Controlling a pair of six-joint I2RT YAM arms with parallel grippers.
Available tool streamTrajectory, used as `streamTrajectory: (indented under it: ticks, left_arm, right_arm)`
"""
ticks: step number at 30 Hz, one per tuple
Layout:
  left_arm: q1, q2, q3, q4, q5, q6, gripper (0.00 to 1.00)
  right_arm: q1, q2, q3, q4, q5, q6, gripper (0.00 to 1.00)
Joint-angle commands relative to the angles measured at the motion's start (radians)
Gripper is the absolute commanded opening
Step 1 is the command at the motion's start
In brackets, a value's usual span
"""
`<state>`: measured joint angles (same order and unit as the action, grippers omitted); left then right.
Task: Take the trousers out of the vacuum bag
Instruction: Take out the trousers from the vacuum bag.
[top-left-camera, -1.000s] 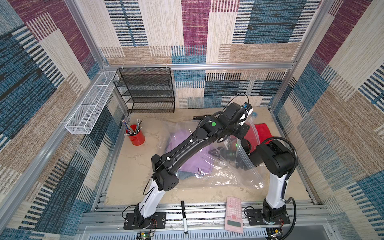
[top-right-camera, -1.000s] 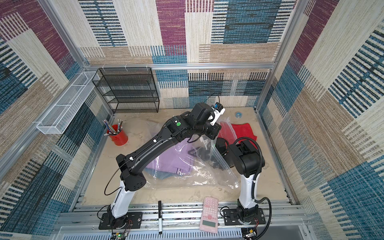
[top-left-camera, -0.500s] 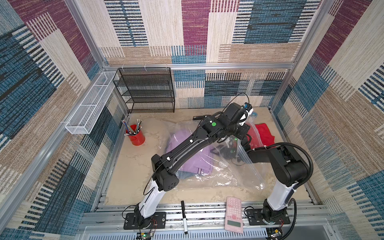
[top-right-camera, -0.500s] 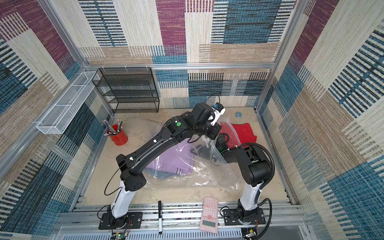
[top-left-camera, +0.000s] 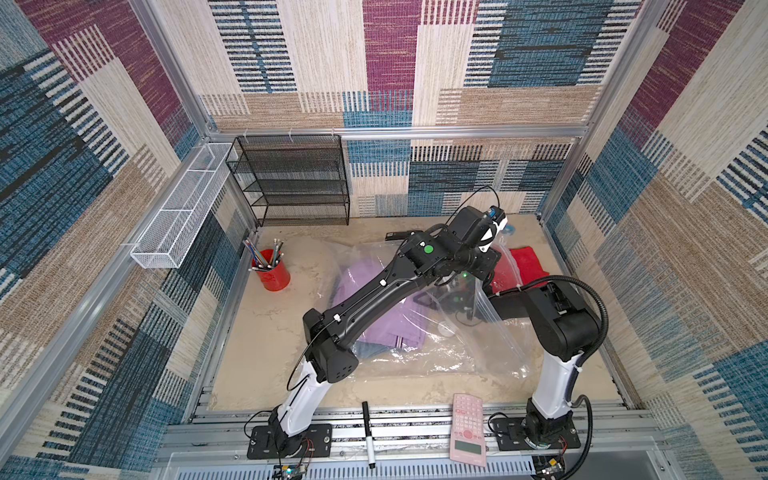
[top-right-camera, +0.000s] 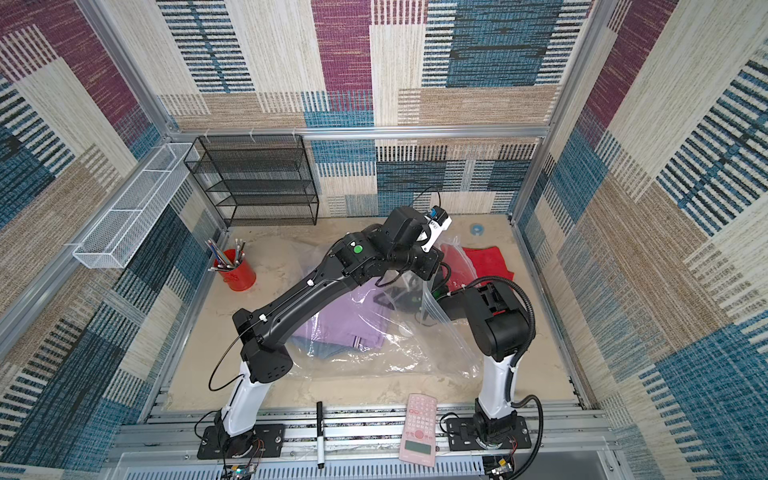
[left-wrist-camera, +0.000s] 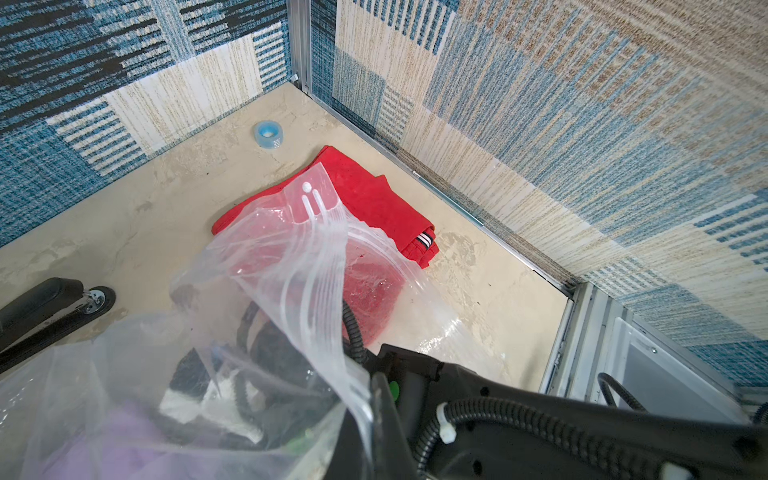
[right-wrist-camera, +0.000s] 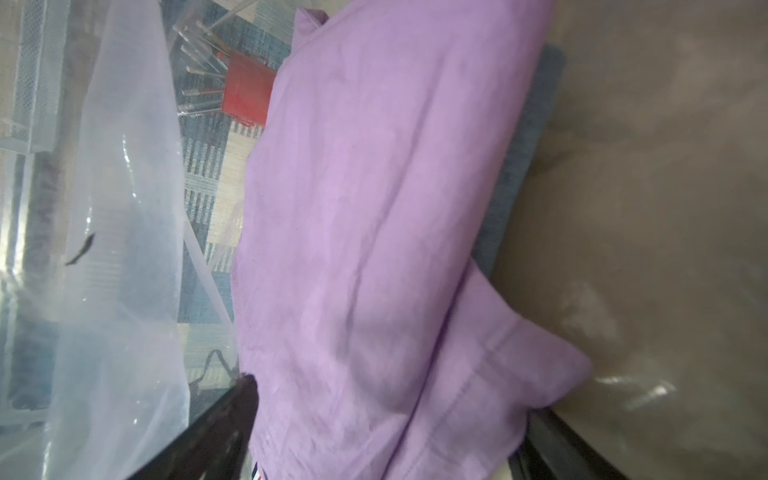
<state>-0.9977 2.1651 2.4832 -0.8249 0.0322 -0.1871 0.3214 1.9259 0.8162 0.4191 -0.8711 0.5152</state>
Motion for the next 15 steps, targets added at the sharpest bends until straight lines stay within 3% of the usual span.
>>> streamTrajectory:
  ticks: [1,8,12,15]
  left_arm:
    - [-0.001,-0.004,0.009,0.037,0.015,0.004,0.00]
    - [-0.002,0.003,0.013,0.038,0.018,0.002,0.00]
    - [-0.002,0.005,0.012,0.038,0.016,0.004,0.00]
    - [-0.002,0.005,0.012,0.037,0.013,0.004,0.00]
  right_arm:
    - [0.005,0.021,-0.017,-0.176,0.089,0.029,0.92]
    - [0.010,0.051,-0.087,0.081,-0.044,0.157,0.94]
    - [0.030,0.073,-0.091,0.153,-0.062,0.182,0.93]
    - [0.034,0.060,-0.134,0.313,-0.091,0.264,0.90]
